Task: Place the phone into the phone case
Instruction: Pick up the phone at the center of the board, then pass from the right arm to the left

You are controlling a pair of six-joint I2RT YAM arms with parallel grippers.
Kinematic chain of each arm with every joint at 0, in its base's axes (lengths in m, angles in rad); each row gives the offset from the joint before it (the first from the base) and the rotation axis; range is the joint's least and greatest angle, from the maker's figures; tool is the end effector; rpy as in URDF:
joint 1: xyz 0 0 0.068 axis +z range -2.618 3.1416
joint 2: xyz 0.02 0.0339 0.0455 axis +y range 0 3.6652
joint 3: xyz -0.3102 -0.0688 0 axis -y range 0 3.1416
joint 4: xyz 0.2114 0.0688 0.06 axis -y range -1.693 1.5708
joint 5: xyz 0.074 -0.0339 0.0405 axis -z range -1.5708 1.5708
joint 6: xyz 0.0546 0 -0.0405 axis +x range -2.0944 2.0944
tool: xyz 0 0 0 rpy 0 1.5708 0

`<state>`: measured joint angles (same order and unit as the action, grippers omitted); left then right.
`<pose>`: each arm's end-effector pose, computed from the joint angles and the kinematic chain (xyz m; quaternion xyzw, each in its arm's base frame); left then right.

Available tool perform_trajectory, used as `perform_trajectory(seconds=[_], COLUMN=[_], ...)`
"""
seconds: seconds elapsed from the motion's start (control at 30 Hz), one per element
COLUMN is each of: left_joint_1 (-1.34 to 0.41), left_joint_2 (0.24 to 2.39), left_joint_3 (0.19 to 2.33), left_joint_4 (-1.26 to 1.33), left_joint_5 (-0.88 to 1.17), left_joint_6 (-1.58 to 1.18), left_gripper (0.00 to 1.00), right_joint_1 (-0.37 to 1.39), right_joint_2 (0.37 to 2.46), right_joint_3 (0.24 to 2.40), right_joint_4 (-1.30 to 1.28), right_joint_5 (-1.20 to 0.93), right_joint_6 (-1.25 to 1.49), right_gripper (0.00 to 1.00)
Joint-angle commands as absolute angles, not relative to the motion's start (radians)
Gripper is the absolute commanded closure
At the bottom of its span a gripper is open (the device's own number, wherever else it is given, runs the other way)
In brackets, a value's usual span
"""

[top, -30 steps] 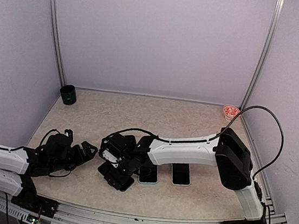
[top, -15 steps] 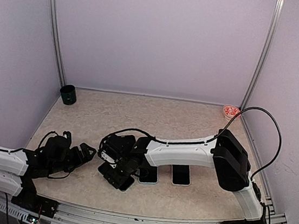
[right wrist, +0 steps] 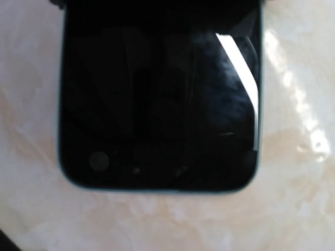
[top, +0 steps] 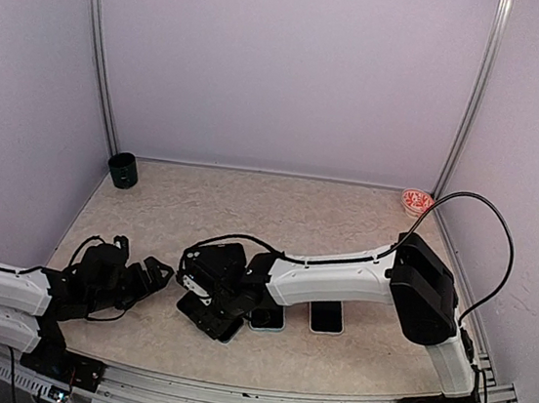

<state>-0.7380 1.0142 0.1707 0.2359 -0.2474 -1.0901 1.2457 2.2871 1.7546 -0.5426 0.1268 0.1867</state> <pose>0.1168 -0.0881 0.1864 -0.2103 0.8559 -0.2973 0.3672 0.1654 0.4690 0.1791 -0.4753 0.8429 0.1144 0.2250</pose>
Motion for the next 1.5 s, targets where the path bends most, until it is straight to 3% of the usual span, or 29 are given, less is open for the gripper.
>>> perform_trajectory(seconds=[0.0, 0.27, 0.6, 0.97, 1.1, 1.3, 1.47], left_joint_1=[-0.726, -0.721, -0.719, -0.721, -0.721, -0.721, -0.721], left_joint_2=[1.035, 1.072, 1.226, 1.297, 1.310, 1.323, 1.345], left_joint_3=[0.177, 0.180, 0.217, 0.225, 0.226, 0.225, 0.233], left_joint_4=[0.267, 0.347, 0.508, 0.627, 0.659, 0.712, 0.744], left_joint_5=[-0.218, -0.138, 0.072, 0.219, 0.252, 0.286, 0.319], left_joint_6=[-1.062, -1.023, -0.952, -0.916, -0.911, -0.914, -0.920], left_gripper=[0.01, 0.01, 0.03, 0.12, 0.20, 0.41, 0.47], right_joint_1=[1.255, 1.255, 1.268, 1.270, 1.270, 1.271, 1.272], right_joint_2=[2.199, 2.051, 1.992, 1.980, 1.964, 1.958, 1.945], right_joint_3=[1.610, 1.420, 1.336, 1.309, 1.291, 1.277, 1.257], right_joint_4=[-0.421, -0.193, -0.078, -0.038, -0.009, -0.002, 0.044], right_joint_5=[0.186, 0.182, 0.175, 0.185, 0.186, 0.183, 0.174], right_joint_6=[0.107, 0.062, 0.039, 0.024, 0.018, 0.015, 0.015], right_gripper=[0.30, 0.31, 0.30, 0.30, 0.30, 0.30, 0.30])
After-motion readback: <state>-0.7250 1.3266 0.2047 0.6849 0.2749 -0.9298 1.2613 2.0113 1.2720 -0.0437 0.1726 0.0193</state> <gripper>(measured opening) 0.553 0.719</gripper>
